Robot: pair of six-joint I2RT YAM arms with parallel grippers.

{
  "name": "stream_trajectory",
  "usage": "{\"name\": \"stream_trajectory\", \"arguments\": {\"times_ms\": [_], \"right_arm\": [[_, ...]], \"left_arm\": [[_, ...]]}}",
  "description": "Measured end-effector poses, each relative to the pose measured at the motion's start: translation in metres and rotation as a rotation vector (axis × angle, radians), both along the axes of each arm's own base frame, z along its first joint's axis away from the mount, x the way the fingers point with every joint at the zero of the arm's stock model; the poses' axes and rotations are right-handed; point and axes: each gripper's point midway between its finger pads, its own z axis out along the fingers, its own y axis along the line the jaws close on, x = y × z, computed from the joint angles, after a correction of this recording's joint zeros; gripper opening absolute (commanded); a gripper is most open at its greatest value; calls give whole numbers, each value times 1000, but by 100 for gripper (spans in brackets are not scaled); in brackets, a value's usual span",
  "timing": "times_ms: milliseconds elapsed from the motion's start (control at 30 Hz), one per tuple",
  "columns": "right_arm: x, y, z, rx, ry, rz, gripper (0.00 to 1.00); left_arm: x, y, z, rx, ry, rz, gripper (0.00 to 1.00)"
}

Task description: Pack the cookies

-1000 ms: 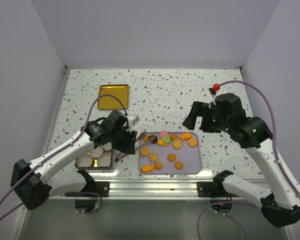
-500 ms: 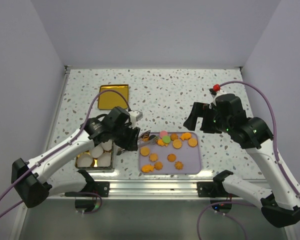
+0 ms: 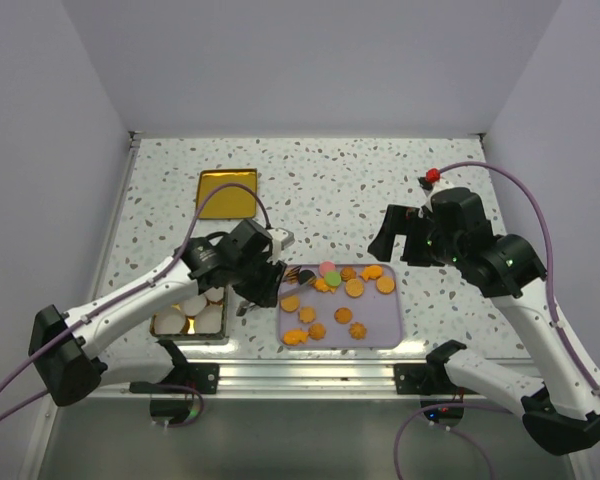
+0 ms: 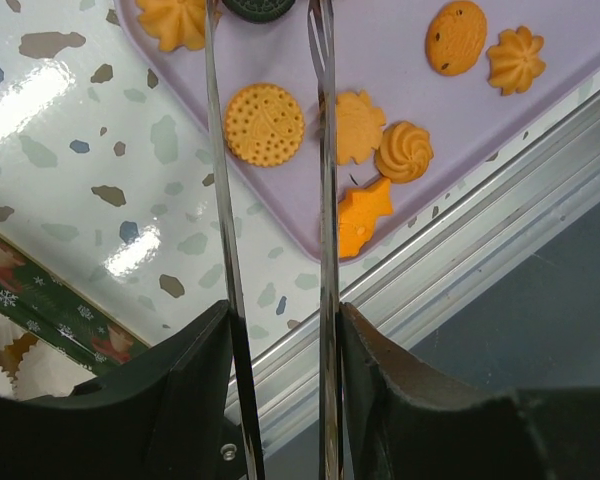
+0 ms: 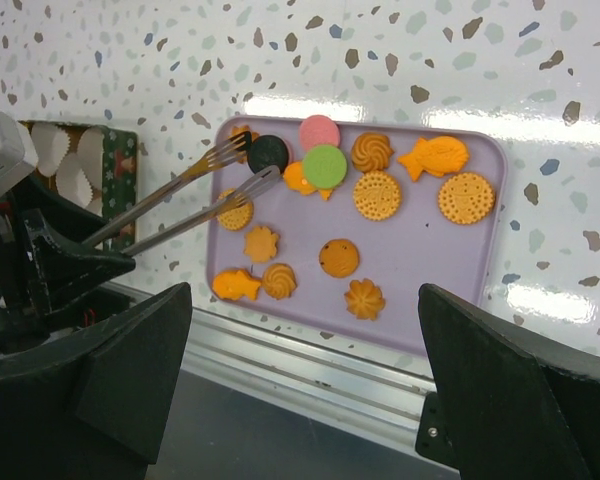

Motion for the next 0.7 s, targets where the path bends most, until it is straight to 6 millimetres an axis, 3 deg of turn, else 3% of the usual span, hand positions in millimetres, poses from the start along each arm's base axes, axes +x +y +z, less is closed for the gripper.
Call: {"name": "stream_trajectory", "arguments": {"times_ms": [467,700], "right_arm": [[-3,-3,-4,-25,10,14,99],[-4,-4,-4,-33,8,22,99]], "left_arm": [[0,-3,-14,56,19,15,40],[8,-7,1,37,-10,43,39]]}}
